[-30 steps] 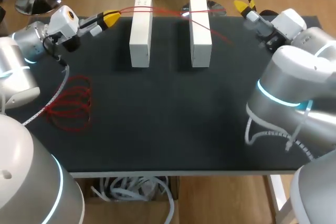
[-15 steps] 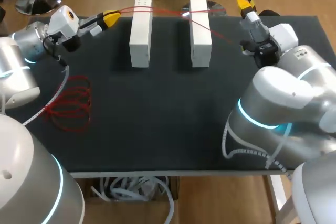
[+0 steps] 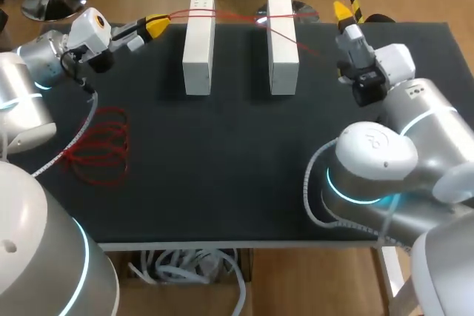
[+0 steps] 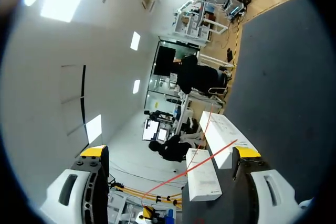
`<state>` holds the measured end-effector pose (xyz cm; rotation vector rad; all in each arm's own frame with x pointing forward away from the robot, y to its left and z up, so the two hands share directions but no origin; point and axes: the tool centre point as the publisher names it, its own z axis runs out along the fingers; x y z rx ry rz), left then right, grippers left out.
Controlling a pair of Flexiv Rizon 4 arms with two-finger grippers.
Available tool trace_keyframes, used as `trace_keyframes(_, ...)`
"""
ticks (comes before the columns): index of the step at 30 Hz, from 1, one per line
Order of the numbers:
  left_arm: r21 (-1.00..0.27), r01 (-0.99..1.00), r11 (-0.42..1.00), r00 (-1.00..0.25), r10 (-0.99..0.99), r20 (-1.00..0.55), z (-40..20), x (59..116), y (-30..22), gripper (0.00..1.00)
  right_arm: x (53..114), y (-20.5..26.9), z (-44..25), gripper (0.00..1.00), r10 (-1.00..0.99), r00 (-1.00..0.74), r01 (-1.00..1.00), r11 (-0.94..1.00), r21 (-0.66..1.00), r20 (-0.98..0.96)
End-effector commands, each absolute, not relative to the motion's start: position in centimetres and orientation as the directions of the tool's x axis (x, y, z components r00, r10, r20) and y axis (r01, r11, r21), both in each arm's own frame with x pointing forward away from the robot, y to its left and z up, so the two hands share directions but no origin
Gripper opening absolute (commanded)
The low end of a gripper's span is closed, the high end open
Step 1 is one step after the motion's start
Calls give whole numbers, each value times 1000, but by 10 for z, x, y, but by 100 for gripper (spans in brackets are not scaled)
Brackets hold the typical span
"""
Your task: Grab the tape and strap the tape.
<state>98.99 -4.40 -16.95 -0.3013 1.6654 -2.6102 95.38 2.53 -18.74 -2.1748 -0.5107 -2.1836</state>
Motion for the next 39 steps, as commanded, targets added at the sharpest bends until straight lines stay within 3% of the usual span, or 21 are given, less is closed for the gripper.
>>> trace_keyframes(1,-902,-76,-425,-980,-135,146,-169,989,-45,0,954,24,-187,100,216,-29,243,-945,217,976)
trace_keyframes(7,-902,-76,-425,-980,-135,146,-169,989,-45,0,954,24,-187,100,216,-29,243,-945,217,976)
trace_keyframes(17,-902,-76,-425,-980,-135,146,-169,989,-45,0,965,59,-201,100,-104,212,169,-975,-142,972)
trace_keyframes(39,-902,-76,-425,-980,-135,146,-169,989,-45,0,990,91,-217,100,-291,198,-77,-957,-281,936)
